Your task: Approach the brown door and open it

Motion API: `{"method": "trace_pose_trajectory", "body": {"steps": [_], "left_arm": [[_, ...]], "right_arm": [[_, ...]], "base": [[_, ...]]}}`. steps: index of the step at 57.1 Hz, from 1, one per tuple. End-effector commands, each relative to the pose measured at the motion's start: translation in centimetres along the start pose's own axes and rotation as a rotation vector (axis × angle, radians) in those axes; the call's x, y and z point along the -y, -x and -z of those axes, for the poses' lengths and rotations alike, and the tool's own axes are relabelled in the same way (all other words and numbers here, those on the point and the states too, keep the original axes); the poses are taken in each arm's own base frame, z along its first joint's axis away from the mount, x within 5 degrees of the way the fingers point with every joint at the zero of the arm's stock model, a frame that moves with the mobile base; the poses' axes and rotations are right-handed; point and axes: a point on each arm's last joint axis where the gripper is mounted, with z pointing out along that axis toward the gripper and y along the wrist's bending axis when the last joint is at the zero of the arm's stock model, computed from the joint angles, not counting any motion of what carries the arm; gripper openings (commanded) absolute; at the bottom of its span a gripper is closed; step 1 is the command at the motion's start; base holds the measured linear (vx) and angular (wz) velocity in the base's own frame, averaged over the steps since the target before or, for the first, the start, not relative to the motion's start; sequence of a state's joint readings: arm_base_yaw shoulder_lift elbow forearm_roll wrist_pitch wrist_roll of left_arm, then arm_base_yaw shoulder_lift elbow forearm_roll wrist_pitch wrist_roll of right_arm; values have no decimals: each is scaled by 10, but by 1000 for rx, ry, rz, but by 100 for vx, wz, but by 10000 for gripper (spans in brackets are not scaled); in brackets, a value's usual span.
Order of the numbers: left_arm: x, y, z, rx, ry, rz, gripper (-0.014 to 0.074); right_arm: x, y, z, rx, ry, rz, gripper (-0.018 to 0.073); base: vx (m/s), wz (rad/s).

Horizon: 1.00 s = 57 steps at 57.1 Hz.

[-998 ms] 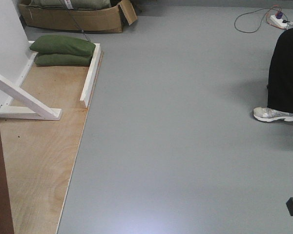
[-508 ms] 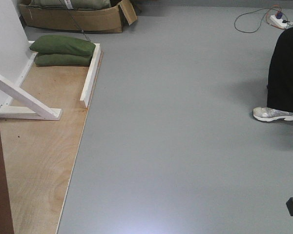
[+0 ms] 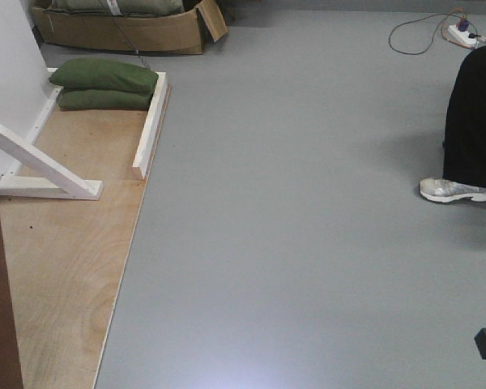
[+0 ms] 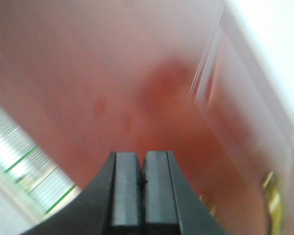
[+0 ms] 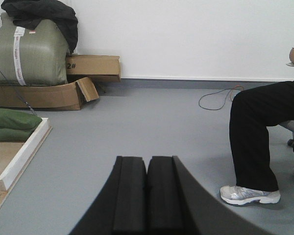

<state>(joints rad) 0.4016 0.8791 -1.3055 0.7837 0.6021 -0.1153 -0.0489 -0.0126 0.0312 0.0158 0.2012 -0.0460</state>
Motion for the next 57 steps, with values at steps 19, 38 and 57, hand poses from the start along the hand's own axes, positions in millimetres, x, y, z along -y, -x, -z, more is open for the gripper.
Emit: {"method": "trace_pose_trajectory", "body": {"steps": [19, 38, 57], "left_arm": [[-9, 63, 23, 623, -238, 712, -6], [-82, 17, 17, 1112, 402, 1868, -6], [-63, -39, -23, 807, 1078, 1840, -6]], "right_arm": [[1, 6, 1, 83, -10, 11, 0], [1, 6, 1, 86, -10, 11, 0], [1, 6, 1, 86, -10, 11, 0]], "base": [[0, 0], [0, 0], [0, 0]]}}
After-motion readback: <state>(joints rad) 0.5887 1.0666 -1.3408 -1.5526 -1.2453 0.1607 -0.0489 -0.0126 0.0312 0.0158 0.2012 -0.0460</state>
